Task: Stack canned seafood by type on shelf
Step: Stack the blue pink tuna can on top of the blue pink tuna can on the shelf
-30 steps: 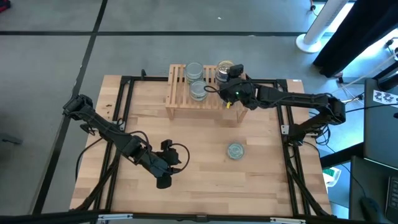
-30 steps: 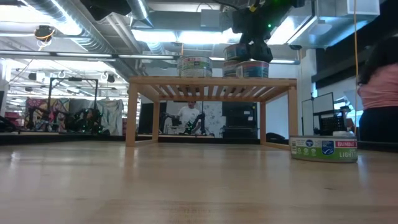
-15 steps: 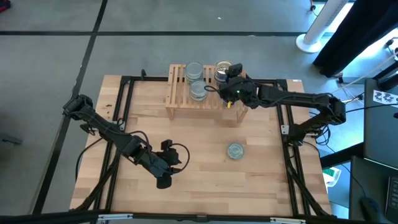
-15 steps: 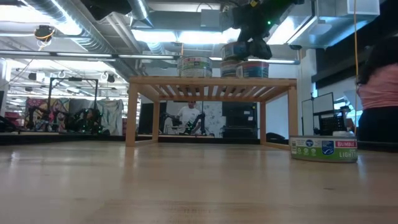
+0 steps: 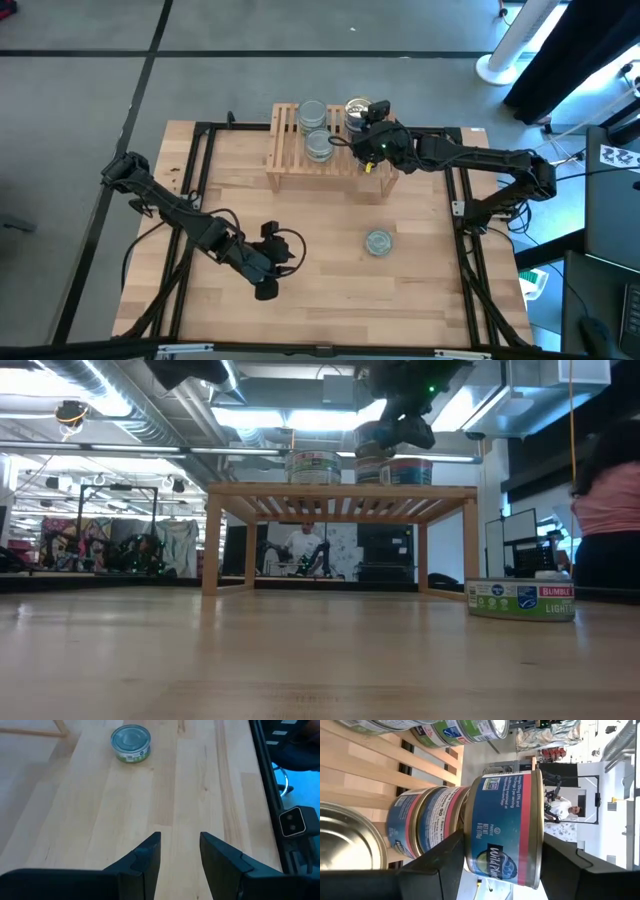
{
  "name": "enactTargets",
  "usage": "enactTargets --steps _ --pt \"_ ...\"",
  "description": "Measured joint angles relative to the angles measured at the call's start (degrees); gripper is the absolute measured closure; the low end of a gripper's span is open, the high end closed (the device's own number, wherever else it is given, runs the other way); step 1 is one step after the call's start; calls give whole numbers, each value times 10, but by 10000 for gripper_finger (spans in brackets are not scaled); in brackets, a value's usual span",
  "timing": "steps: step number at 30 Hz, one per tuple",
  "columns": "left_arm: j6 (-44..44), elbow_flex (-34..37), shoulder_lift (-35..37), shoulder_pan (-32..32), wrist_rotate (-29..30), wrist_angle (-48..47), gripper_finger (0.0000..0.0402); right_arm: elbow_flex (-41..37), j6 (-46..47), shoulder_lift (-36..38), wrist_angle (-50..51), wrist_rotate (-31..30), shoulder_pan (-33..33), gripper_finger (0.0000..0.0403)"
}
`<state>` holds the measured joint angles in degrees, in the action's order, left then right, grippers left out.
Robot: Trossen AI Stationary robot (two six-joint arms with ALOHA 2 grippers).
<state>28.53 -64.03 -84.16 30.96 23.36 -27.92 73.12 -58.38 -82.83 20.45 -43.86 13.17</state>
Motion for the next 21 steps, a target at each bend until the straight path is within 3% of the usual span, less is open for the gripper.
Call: enactTargets --steps 21 --pt "0 0 0 1 0 -1 270 0 0 0 5 -1 0 189"
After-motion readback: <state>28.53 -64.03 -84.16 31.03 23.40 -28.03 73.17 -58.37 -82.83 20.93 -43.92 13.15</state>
